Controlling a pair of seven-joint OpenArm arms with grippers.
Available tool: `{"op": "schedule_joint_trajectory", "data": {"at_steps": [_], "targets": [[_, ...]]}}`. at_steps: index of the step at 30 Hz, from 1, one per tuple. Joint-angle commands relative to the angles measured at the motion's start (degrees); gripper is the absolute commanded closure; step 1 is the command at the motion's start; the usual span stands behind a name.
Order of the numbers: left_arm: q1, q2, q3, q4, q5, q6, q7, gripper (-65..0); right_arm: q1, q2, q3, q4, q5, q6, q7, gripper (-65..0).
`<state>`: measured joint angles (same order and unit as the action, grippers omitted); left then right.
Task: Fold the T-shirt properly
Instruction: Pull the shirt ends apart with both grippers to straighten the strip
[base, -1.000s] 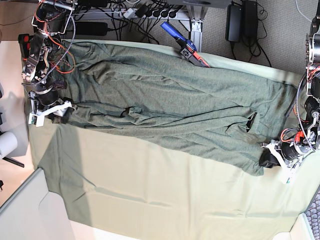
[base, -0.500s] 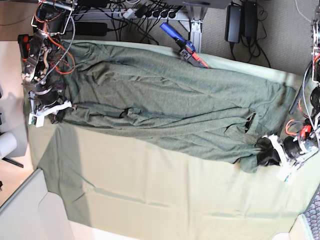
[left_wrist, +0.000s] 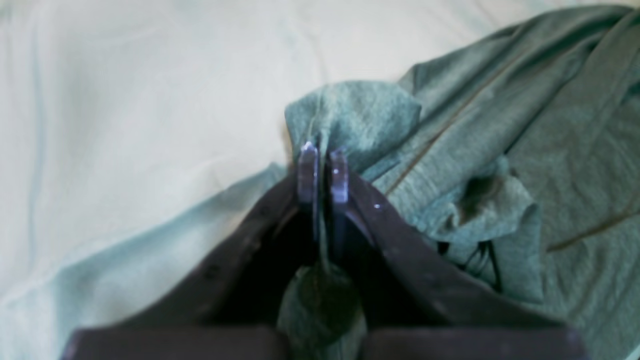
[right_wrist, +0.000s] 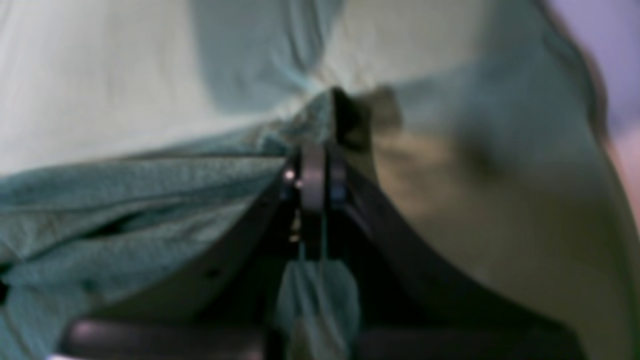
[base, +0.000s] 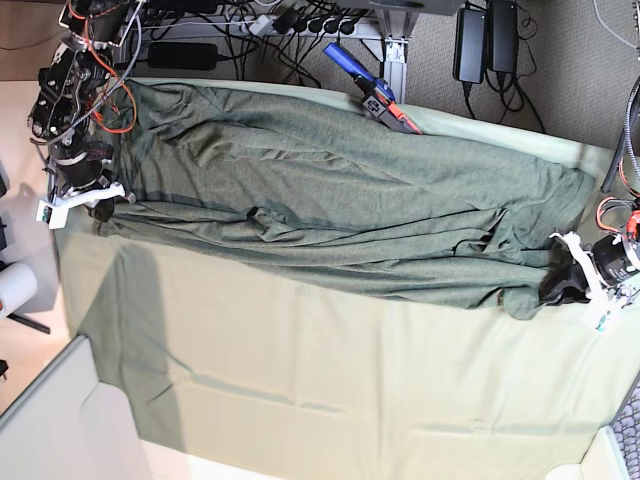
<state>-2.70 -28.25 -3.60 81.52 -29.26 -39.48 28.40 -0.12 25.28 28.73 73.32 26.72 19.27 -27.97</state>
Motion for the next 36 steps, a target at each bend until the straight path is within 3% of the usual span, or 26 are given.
{"op": "schedule_joint_trajectory", "data": {"at_steps": [1, 11, 28, 36], "targets": [[-1.0, -1.2, -0.5, 1.4, -1.8, -0.5, -1.1, -0.8, 0.4, 1.4, 0.5, 1.5, 0.8, 0.1, 1.1, 0.0], [1.2, -2.3, -0.5, 1.5, -4.5, -0.5, 1.5, -1.0, -4.4, 1.4, 0.7, 7.5, 0.5, 0.1, 0.9, 0.0], [4.0, -2.4, -2.7, 1.5, -4.8, -0.5, 1.9, -1.8, -4.7, 1.4, 2.9, 7.7, -1.0, 0.1, -2.1, 0.0], [4.0, -2.5, -9.5, 1.5, -13.9, -0.5, 5.7, -1.8, -9.3, 1.5, 4.4, 10.6, -0.6, 0.3, -1.6, 0.0]]}}
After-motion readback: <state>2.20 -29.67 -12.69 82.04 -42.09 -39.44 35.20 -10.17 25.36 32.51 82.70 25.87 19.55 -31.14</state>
